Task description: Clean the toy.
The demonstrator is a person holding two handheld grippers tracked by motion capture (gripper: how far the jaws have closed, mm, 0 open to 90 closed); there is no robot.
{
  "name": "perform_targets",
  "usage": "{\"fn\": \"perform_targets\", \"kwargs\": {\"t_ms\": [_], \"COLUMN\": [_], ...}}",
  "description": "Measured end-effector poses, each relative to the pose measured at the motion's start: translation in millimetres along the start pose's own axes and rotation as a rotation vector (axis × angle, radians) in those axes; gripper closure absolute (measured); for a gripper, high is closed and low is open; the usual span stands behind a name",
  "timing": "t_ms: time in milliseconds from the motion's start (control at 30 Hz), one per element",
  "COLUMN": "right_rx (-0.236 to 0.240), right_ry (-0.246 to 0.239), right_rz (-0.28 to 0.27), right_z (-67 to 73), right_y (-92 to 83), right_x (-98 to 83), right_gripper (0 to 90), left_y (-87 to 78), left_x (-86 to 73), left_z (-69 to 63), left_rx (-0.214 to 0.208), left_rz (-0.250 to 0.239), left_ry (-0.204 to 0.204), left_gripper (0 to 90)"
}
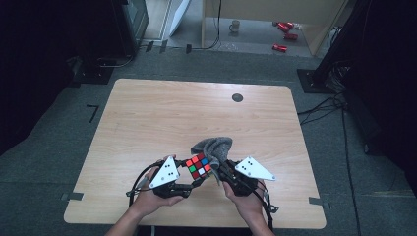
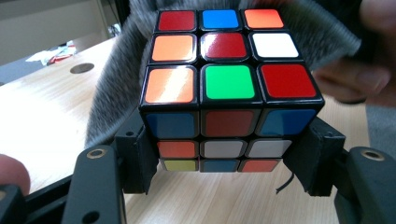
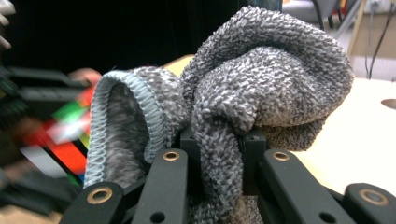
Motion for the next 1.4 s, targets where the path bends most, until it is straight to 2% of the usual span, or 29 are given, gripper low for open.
{"fn": "perform_targets", "kwargs": {"t_ms": [67, 133, 200, 300, 333, 400, 433, 533, 600, 700, 733, 800, 833, 900, 1000, 1033, 1100, 1200, 1267, 1333, 1400], "right_rx": [-0.021, 0.004, 0.071, 0.185, 0.199, 0.188, 0.18, 0.134, 0.122, 0.171, 0.19, 0.196, 0.193, 0.18, 0.123, 0.113, 0.112, 0.168, 0.171, 0.151, 0.104], "right_ry": [0.014, 0.053, 0.059, 0.007, -0.022, -0.071, -0.075, -0.026, -0.041, -0.091, -0.122, -0.188, -0.195, -0.166, -0.119, -0.117, -0.132, -0.165, -0.178, -0.141, -0.102], "right_rz": [0.027, 0.068, 0.097, 0.117, 0.117, 0.112, 0.099, 0.039, 0.026, 0.069, 0.089, 0.111, 0.11, 0.096, 0.052, 0.051, 0.059, 0.105, 0.11, 0.09, 0.048], "right_z": [-7.0, -10.1, -4.5, 18.6, 25.2, 30.9, 29.3, 15.9, 14.3, 30.0, 37.2, 48.1, 49.2, 43.1, 28.0, 26.2, 29.2, 44.4, 46.9, 39.0, 26.4], "right_y": [5.2, 10.6, 15.1, 21.1, 21.8, 22.1, 21.5, 15.5, 12.5, 15.8, 18.1, 21.3, 21.7, 20.5, 16.7, 16.2, 17.9, 24.1, 25.8, 24.5, 21.7], "right_x": [-9.4, -20.4, -29.3, -38.7, -39.5, -39.0, -37.4, -26.7, -22.8, -31.9, -37.4, -44.5, -44.4, -38.3, -28.7, -28.0, -31.2, -43.7, -44.9, -39.3, -32.1], "right_gripper": [78.3, 78.2, 78.1, 77.9, 77.8, 77.8, 77.9, 78.0, 78.1, 78.0, 78.0, 77.9, 77.9, 78.0, 78.0, 78.0, 77.8, 77.1, 76.9, 76.8, 76.7], "left_y": [-5.4, -10.6, -15.9, -15.5, -14.9, -15.7, -16.4, -17.2, -16.6, -15.6, -15.3, -15.5, -16.5, -17.7, -15.7, -14.3, -12.9, -12.4, -12.9, -13.1, -11.2], "left_x": [1.1, 2.0, 3.3, 2.5, 2.3, 3.1, 3.9, 5.3, 6.5, 7.0, 6.6, 5.9, 5.8, 6.0, 5.0, 4.7, 4.8, 4.7, 4.5, 4.7, 4.5], "left_z": [6.4, 13.0, 20.1, 20.5, 19.5, 19.7, 20.0, 19.5, 19.1, 19.0, 18.9, 18.8, 19.8, 21.6, 20.5, 19.9, 18.7, 18.7, 18.8, 19.1, 17.3], "left_rx": [0.018, 0.045, 0.056, 0.049, 0.045, 0.037, 0.032, 0.026, 0.019, 0.011, 0.01, 0.012, 0.013, 0.013, 0.007, 0.005, -0.004, -0.011, -0.012, -0.022, -0.029], "left_rz": [-0.016, -0.037, -0.073, -0.063, -0.064, -0.079, -0.086, -0.094, -0.105, -0.109, -0.104, -0.099, -0.105, -0.113, -0.108, -0.104, -0.102, -0.097, -0.101, -0.103, -0.099], "left_ry": [-0.025, -0.053, -0.093, -0.089, -0.092, -0.106, -0.112, -0.118, -0.132, -0.139, -0.138, -0.136, -0.144, -0.155, -0.16, -0.163, -0.169, -0.176, -0.183, -0.185, -0.179], "left_gripper": [35.4, 35.4, 35.5, 35.4, 35.4, 35.4, 35.4, 35.4, 35.4, 35.4, 35.4, 35.4, 35.4, 35.4, 35.4, 35.4, 35.4, 35.4, 35.4, 35.4, 35.4]}}
Point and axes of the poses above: each handheld gripper's, and its own axes: y roughly forward along the jaws, x roughly out of its top, z roughly to its left, the point moved 4 cm from there along y, roughly forward along the jaws, and after that the axes turned 12 degrees about y, right-handed, at the moved point
